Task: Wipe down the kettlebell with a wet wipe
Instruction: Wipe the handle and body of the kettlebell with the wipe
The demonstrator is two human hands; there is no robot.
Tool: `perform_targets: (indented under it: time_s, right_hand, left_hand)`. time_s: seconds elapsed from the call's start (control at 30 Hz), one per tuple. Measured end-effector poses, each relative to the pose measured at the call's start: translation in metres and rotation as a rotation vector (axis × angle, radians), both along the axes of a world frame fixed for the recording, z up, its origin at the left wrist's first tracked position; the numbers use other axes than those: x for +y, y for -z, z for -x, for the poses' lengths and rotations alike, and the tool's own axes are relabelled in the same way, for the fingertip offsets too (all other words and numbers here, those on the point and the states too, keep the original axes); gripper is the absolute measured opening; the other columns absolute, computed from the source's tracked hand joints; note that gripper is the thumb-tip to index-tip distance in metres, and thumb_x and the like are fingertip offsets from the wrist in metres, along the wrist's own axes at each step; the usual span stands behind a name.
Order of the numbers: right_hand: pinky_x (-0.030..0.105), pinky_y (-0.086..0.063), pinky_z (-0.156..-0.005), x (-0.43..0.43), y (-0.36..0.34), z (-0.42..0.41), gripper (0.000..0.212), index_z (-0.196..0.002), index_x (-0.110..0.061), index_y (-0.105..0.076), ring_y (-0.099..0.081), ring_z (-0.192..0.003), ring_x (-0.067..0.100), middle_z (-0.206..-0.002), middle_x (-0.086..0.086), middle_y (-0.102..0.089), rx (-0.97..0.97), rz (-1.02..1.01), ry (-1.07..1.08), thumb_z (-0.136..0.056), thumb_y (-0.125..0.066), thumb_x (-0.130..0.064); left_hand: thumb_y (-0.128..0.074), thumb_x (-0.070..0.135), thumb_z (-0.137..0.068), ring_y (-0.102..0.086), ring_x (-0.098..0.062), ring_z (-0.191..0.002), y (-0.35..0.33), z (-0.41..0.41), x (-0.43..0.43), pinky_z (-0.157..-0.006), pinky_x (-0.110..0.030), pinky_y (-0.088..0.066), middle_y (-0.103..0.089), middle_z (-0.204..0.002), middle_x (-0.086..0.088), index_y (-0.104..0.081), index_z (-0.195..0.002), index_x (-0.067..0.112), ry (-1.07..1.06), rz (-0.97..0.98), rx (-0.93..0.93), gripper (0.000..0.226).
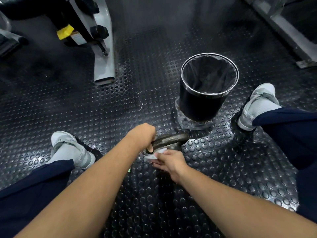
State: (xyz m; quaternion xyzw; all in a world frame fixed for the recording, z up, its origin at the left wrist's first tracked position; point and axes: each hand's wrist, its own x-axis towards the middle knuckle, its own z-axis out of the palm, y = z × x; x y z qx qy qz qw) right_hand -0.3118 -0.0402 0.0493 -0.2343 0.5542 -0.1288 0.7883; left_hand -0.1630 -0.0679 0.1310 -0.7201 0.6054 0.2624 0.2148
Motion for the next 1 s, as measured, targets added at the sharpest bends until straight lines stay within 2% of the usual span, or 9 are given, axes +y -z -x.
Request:
perform_targets:
  time_s: [0.17, 0.3, 0.4, 0.47, 0.57, 0.63, 0.77, 0.9, 1.0]
  right_hand:
    - [0.044, -0.065, -0.073, -0.021, 0.025, 0.04, 0.014, -0.101, -0.013, -0.073, -0.075, -0.082, 0.025, -0.092, 0.008, -0.076, 0.333, 0.297, 0.1, -0.099, -0.063, -0.004]
    - [0.031, -0.061, -0.063, -0.017, 0.02, 0.031, 0.027, -0.091, -0.019, -0.068, -0.074, -0.074, 0.019, -0.098, 0.01, -0.077, 0.265, 0.437, 0.065, -0.106, -0.05, -0.007]
    - [0.028, -0.056, -0.054, -0.008, 0.025, 0.014, 0.027, -0.097, -0.016, -0.063, -0.07, -0.059, 0.016, -0.105, 0.014, -0.073, 0.184, 0.458, -0.214, -0.107, -0.042, -0.004]
    - [0.031, -0.057, -0.062, -0.004, 0.029, 0.005, 0.024, -0.105, -0.017, -0.066, -0.072, -0.062, 0.016, -0.104, 0.009, -0.074, 0.268, 0.617, -0.518, -0.105, -0.044, -0.009]
    - [0.029, -0.049, -0.096, -0.004, 0.032, -0.006, 0.031, -0.13, -0.016, -0.062, -0.068, -0.109, 0.026, -0.12, 0.009, -0.07, 0.34, 0.8, -0.894, -0.101, -0.051, -0.013]
    - [0.03, -0.046, -0.106, -0.008, 0.032, -0.014, 0.044, -0.141, -0.016, -0.053, -0.062, -0.12, 0.027, -0.125, 0.008, -0.066, 0.316, 0.757, -1.009, -0.098, -0.053, -0.014]
    - [0.025, -0.056, -0.058, -0.009, 0.019, -0.02, 0.041, -0.132, -0.013, -0.055, -0.062, -0.061, 0.016, -0.079, 0.007, -0.063, 0.086, 0.358, -0.696, -0.095, -0.051, 0.003]
    - [0.03, -0.061, -0.071, -0.004, 0.012, -0.007, 0.03, -0.107, -0.011, -0.053, -0.039, -0.052, 0.006, -0.07, -0.002, -0.046, -0.226, -0.021, -0.269, -0.094, -0.044, 0.015]
    - [0.032, -0.063, -0.074, -0.008, 0.012, -0.004, 0.033, -0.112, -0.012, -0.05, -0.039, -0.05, 0.005, -0.07, -0.001, -0.044, -0.201, -0.016, -0.292, -0.094, -0.044, 0.015]
  left_hand:
    - [-0.091, 0.028, -0.07, -0.061, -0.026, -0.074, 0.0, -0.001, 0.002, -0.057, -0.029, -0.037, -0.064, -0.076, -0.004, -0.075, -0.093, 0.008, -0.037, -0.014, 0.033, 0.035]
    - [-0.09, 0.03, -0.072, -0.06, -0.025, -0.076, 0.001, 0.0, 0.002, -0.06, -0.029, -0.038, -0.066, -0.08, -0.005, -0.075, -0.096, 0.01, -0.054, -0.005, 0.034, 0.034]
    - [-0.089, 0.03, -0.073, -0.059, -0.024, -0.074, 0.002, 0.0, 0.003, -0.06, -0.029, -0.038, -0.062, -0.076, -0.002, -0.075, -0.094, 0.012, -0.04, 0.015, 0.023, 0.031]
    - [-0.089, 0.031, -0.073, -0.059, -0.024, -0.074, 0.002, -0.001, 0.004, -0.06, -0.03, -0.038, -0.06, -0.073, -0.001, -0.075, -0.093, 0.012, -0.026, 0.026, 0.018, 0.031]
    - [-0.09, 0.031, -0.071, -0.057, -0.026, -0.071, 0.003, -0.001, 0.005, -0.059, -0.03, -0.038, -0.051, -0.064, 0.002, -0.072, -0.088, 0.011, -0.004, 0.034, 0.02, 0.032]
    - [-0.09, 0.031, -0.071, -0.055, -0.025, -0.069, 0.004, -0.002, 0.006, -0.059, -0.029, -0.037, -0.05, -0.064, 0.001, -0.073, -0.091, 0.012, 0.0, 0.044, 0.026, 0.032]
    - [-0.087, 0.031, -0.077, -0.055, -0.025, -0.072, 0.006, -0.001, 0.009, -0.062, -0.03, -0.04, -0.053, -0.07, -0.001, -0.073, -0.096, 0.011, 0.047, 0.071, 0.005, 0.031]
    - [-0.085, 0.029, -0.079, -0.059, -0.029, -0.075, 0.005, 0.001, 0.009, -0.065, -0.031, -0.041, -0.042, -0.062, 0.003, -0.071, -0.095, 0.012, 0.062, 0.084, -0.01, 0.027]
    - [-0.084, 0.03, -0.081, -0.061, -0.03, -0.077, 0.004, 0.001, 0.012, -0.065, -0.031, -0.04, -0.052, -0.069, -0.001, -0.073, -0.097, 0.012, 0.061, 0.086, -0.013, 0.027]
